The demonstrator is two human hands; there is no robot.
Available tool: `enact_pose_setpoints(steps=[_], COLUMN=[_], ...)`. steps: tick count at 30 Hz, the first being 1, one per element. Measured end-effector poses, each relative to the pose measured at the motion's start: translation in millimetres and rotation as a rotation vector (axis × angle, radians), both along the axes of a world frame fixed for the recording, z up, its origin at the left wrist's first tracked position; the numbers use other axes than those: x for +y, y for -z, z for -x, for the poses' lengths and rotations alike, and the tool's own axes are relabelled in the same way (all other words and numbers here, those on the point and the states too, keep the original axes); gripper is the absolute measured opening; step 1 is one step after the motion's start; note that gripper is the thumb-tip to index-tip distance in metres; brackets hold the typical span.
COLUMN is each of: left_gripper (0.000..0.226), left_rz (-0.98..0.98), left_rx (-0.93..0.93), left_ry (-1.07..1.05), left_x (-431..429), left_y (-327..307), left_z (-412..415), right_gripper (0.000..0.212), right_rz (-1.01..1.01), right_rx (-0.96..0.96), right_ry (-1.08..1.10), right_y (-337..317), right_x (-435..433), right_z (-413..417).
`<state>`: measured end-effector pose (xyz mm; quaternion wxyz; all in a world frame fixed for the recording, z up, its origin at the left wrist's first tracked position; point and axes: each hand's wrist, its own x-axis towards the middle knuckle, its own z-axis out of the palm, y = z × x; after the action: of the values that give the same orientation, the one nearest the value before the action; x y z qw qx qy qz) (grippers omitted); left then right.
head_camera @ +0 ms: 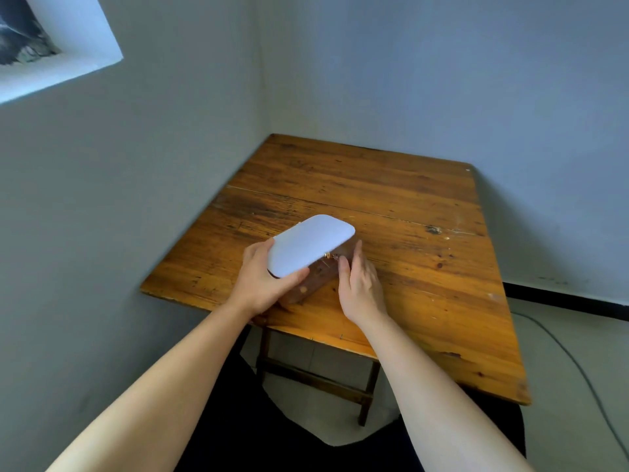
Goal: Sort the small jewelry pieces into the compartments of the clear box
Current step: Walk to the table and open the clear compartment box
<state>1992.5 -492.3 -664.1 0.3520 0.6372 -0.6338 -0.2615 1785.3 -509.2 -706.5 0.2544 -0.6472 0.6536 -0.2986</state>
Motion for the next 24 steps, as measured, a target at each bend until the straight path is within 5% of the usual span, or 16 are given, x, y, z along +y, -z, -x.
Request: enact_pose_setpoints(steps=[3, 7, 10, 16, 24], left_gripper=[0.052, 0.081, 0.08, 0.039, 0.032], left_rz=[0.009, -0.054, -0.061, -0.083, -0.172], left_rx=[0.122, 0.262, 0.363, 0.306, 0.409], left_ry=[-0.025, -0.137, -0.257, -0.385, -0.528], left_x=[-4, -10, -24, -53, -91], left_y=[-23, -33, -37, -12, 4], left_z=[1, -5, -12, -30, -52], right_gripper=[0.084, 0.08, 0.078, 0.077, 0.078], right_rz=[0.006, -0.033, -0.033, -0.022, -0.043], right_rx=[0.019, -0.014, -0.052, -0.105, -0.015], right_ry=[-0.023, -0.029, -0.031, -0.05, -0.043], right_y=[-2, -3, -3, -2, -15], right_x=[3, 3, 3, -3, -33], right_z=[2, 6, 6, 10, 3])
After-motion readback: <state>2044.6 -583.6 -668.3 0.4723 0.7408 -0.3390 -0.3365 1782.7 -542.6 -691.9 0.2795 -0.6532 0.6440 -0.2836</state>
